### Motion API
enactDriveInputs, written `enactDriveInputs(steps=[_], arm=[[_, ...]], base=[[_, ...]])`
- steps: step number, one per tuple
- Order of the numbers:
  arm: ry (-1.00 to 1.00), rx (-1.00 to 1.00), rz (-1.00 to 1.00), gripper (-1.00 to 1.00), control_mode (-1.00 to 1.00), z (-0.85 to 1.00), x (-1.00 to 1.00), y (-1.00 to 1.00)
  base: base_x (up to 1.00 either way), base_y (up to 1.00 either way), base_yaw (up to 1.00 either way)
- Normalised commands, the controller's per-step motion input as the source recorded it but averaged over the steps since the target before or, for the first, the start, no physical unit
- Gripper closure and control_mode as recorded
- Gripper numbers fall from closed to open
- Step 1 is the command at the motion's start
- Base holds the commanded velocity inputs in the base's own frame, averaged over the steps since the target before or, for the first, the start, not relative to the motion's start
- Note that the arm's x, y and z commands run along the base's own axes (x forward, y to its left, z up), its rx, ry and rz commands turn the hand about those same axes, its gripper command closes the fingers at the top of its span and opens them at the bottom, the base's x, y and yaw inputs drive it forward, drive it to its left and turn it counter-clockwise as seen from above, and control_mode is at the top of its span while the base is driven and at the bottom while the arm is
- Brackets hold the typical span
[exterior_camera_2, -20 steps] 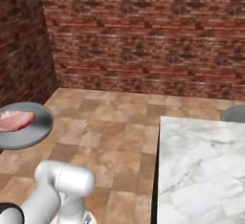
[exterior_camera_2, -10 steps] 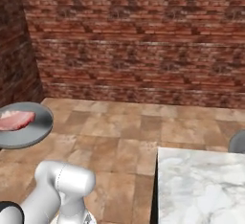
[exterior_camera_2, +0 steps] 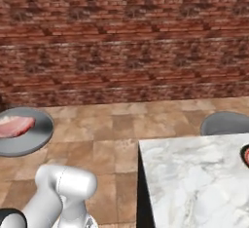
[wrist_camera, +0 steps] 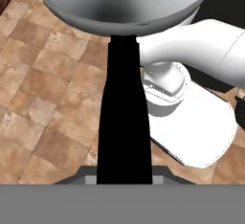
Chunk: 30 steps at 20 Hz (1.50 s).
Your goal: Pick up the pan with the steak in it and place it on the dining table. Then place the steak on the plate.
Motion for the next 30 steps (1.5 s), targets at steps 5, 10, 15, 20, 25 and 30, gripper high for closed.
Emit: enactDriveInputs(steps=[5,10,15,20,25,30], arm=[[0.0,0.0,0.0,1.0,1.0,0.0,0.0,0.0],[0.0,0.0,0.0,1.0,1.0,0.0,0.0,0.0],[0.0,0.0,0.0,1.0,1.0,0.0,0.0,0.0],[0.0,0.0,0.0,1.0,1.0,0.0,0.0,0.0],[0.0,0.0,0.0,1.0,1.0,0.0,0.0,0.0],[0.0,0.0,0.0,1.0,1.0,0.0,0.0,0.0]], base=[[0.0,0.0,-0.5],[0.0,0.0,-0.5],[0.0,0.0,-0.5],[0.0,0.0,-0.5],[0.0,0.0,-0.5],[0.0,0.0,-0.5]])
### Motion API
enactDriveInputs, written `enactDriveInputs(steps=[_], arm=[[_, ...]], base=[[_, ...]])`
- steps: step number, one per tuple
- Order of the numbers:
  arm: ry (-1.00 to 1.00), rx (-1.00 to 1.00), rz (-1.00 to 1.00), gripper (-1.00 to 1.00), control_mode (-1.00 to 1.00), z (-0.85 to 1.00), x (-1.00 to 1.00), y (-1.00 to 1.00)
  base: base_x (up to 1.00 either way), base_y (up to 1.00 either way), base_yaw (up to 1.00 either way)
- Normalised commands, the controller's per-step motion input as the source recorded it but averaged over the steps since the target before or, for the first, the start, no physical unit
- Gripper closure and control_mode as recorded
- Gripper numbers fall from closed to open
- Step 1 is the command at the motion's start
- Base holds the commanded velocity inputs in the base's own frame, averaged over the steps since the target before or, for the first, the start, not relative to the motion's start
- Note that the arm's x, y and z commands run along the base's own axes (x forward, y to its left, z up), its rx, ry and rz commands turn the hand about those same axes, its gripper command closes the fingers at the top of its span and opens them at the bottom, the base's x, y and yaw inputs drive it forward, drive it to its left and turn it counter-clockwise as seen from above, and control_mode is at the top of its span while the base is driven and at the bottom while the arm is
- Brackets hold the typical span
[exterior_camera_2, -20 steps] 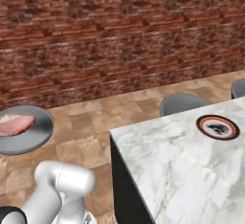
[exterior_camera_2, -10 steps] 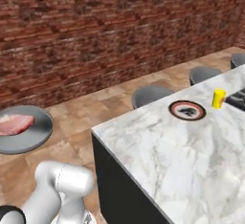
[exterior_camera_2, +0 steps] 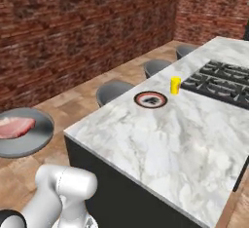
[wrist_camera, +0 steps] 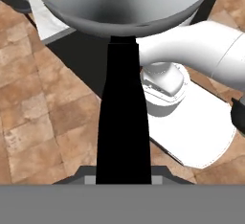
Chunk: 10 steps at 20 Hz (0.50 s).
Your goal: Pick up the pan with the steak in it and place it on the dining table. Then place the steak on the plate.
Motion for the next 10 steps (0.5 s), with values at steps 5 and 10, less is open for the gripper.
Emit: enactDriveInputs(steps=[5,10], arm=[[0.0,0.0,0.0,1.0,1.0,0.0,0.0,0.0],[0.0,0.0,0.0,1.0,1.0,0.0,0.0,0.0]], base=[[0.0,0.0,-0.5],[0.0,-0.03,-0.46]])
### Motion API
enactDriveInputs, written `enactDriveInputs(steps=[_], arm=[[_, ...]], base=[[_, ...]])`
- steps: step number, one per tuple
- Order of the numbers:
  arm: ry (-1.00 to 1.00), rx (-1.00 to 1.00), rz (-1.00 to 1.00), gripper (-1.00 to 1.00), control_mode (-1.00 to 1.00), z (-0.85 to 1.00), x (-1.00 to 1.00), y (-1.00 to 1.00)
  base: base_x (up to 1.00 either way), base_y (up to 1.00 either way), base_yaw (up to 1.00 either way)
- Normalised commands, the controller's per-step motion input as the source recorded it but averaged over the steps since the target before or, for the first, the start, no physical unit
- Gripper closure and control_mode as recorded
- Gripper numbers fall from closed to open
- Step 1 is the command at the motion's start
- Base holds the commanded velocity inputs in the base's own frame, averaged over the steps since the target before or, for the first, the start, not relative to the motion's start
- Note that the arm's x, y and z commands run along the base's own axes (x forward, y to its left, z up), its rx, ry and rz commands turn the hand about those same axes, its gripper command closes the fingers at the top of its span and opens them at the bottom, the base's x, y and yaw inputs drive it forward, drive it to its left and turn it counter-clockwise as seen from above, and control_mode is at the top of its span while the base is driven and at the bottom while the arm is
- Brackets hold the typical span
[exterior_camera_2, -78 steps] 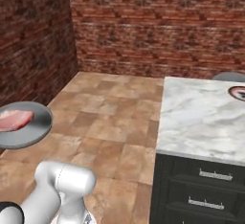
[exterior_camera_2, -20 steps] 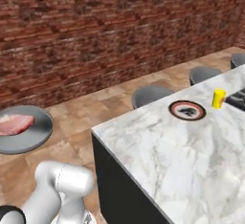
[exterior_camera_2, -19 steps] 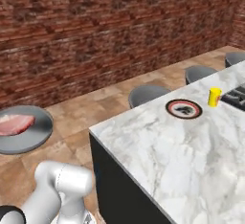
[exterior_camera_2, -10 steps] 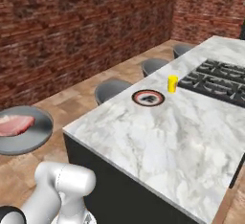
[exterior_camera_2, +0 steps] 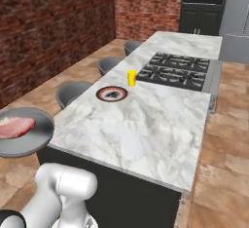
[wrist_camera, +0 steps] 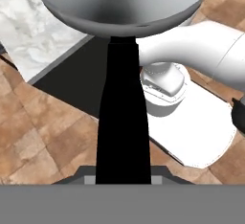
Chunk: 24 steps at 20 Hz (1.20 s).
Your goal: Pick up the pan with the steak in it and place it on the dining table. Then place the steak on the plate.
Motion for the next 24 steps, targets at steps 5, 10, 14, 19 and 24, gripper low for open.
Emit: enactDriveInputs(steps=[5,10,14,19,24], arm=[[0.0,0.0,0.0,1.0,1.0,0.0,0.0,0.0],[0.0,0.0,0.0,1.0,1.0,0.0,0.0,0.0],[0.0,0.0,0.0,1.0,1.0,0.0,0.0,0.0],[0.0,0.0,0.0,1.0,1.0,0.0,0.0,0.0],[0.0,0.0,0.0,1.0,1.0,0.0,0.0,0.0]], base=[[-0.03,-0.15,-0.4],[-0.11,-0.24,-0.35],[-0.07,-0.09,-0.16],[0.01,0.08,0.0],[0.11,0.43,-0.05]])
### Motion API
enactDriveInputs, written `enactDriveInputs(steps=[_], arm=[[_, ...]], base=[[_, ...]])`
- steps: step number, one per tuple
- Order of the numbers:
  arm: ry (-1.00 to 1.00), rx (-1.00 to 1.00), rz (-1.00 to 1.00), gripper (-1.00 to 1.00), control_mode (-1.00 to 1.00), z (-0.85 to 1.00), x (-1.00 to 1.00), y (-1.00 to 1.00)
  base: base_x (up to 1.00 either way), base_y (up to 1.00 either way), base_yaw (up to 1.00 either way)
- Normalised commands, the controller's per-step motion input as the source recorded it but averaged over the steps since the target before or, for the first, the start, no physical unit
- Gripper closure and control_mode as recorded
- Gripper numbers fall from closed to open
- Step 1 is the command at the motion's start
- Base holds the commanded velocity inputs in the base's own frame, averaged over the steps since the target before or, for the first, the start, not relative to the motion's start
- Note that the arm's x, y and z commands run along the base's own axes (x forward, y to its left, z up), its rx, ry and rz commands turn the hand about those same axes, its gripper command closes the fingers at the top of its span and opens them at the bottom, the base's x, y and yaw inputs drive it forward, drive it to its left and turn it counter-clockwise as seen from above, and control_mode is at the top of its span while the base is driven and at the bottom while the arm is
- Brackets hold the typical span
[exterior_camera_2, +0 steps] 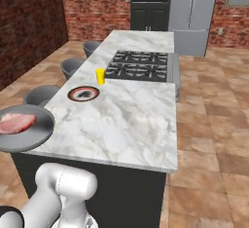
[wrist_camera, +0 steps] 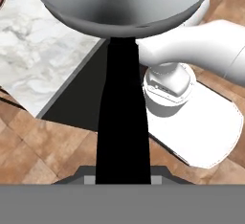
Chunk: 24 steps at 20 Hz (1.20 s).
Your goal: Pick up the pan with the steak in it and place it on the dining table. Then place the steak on the plate.
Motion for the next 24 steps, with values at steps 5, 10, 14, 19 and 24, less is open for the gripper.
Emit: enactDriveInputs(steps=[5,10,14,19,24], arm=[[0.0,0.0,0.0,1.0,1.0,0.0,0.0,0.0],[0.0,0.0,0.0,1.0,1.0,0.0,0.0,0.0],[-0.02,0.0,0.0,1.0,-1.0,-0.11,0.35,0.0],[-0.03,-0.01,0.0,1.0,-1.0,-0.15,0.39,-0.01],[-0.05,0.0,0.0,1.0,-1.0,-0.2,0.36,-0.01]], base=[[0.01,0.08,-0.01],[0.26,0.0,0.0],[0.0,0.0,0.0],[0.0,0.0,0.0],[0.0,0.0,0.0]])
